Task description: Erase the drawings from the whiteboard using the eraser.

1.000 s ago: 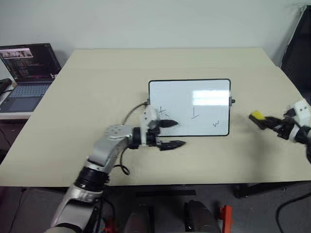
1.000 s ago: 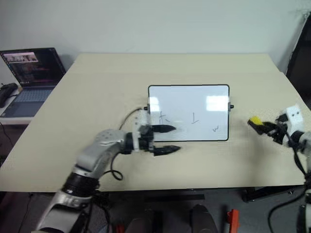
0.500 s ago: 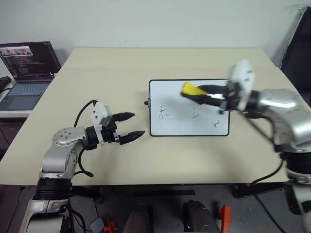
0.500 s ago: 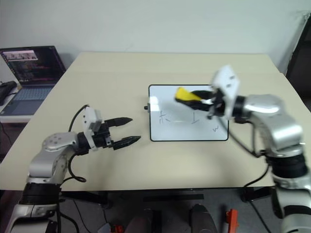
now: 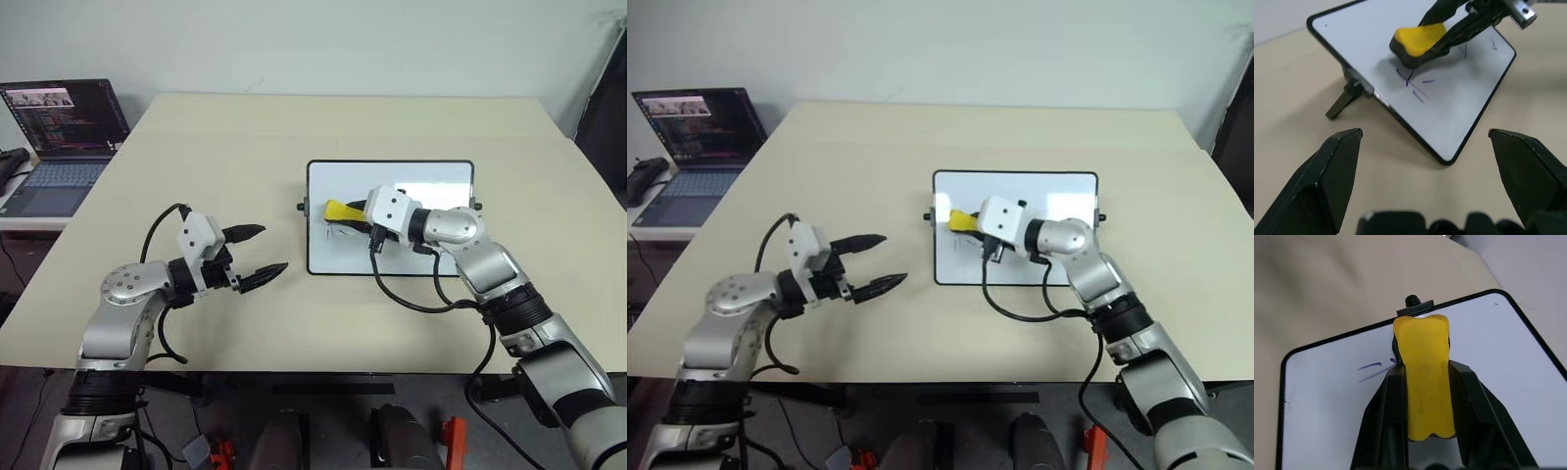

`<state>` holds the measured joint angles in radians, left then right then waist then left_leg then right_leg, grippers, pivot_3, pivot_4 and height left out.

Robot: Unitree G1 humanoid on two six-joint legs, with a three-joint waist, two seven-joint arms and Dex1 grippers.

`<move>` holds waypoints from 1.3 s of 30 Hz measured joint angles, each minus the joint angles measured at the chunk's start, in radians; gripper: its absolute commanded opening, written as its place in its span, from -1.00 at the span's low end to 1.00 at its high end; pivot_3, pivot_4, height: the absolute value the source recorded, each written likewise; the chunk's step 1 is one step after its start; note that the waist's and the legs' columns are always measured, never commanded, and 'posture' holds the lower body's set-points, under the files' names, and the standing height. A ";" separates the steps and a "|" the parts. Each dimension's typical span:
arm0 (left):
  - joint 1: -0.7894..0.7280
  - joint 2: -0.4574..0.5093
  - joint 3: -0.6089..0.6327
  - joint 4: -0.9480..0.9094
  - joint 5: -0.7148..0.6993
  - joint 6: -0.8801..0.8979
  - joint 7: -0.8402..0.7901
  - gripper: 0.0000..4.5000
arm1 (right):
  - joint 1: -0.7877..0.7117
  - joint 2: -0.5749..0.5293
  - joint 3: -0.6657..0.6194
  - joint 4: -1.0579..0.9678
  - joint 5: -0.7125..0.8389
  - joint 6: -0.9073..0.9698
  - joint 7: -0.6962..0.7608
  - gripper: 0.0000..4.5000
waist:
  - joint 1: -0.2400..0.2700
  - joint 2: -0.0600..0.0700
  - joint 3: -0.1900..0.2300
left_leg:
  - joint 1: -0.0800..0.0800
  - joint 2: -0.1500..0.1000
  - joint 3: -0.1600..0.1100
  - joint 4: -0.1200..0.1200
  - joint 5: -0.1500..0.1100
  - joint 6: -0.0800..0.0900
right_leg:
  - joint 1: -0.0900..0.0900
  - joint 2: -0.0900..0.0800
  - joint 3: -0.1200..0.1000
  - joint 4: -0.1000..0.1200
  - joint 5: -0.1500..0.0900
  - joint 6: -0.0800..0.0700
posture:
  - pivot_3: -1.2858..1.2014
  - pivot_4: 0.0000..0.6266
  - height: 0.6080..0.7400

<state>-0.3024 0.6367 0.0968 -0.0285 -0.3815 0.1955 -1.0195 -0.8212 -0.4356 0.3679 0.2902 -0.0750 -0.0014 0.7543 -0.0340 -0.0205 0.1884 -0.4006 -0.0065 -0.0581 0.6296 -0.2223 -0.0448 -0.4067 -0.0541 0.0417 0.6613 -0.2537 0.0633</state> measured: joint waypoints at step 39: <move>0.052 0.073 0.038 -0.126 -0.127 0.170 -0.019 1.00 | -0.252 0.150 0.045 0.622 -0.217 -0.302 -0.184 -0.69 | -0.018 -0.005 -0.005 | 0.037 0.002 -0.011 -0.001 0.004 0.005 | 0.032 0.001 -0.001 0.001 -0.006 -0.008 | 0.03 -0.52 1.00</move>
<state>-0.2508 0.7095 0.1345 -0.1547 -0.5085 0.3656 -1.0386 -1.0733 -0.2854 0.4130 0.9123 -0.2915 -0.3038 0.5698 -0.0521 -0.0257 0.1839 -0.3637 -0.0048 -0.0692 0.6287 -0.2182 -0.0393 -0.3751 -0.0535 0.0404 0.6619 -0.2595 0.0548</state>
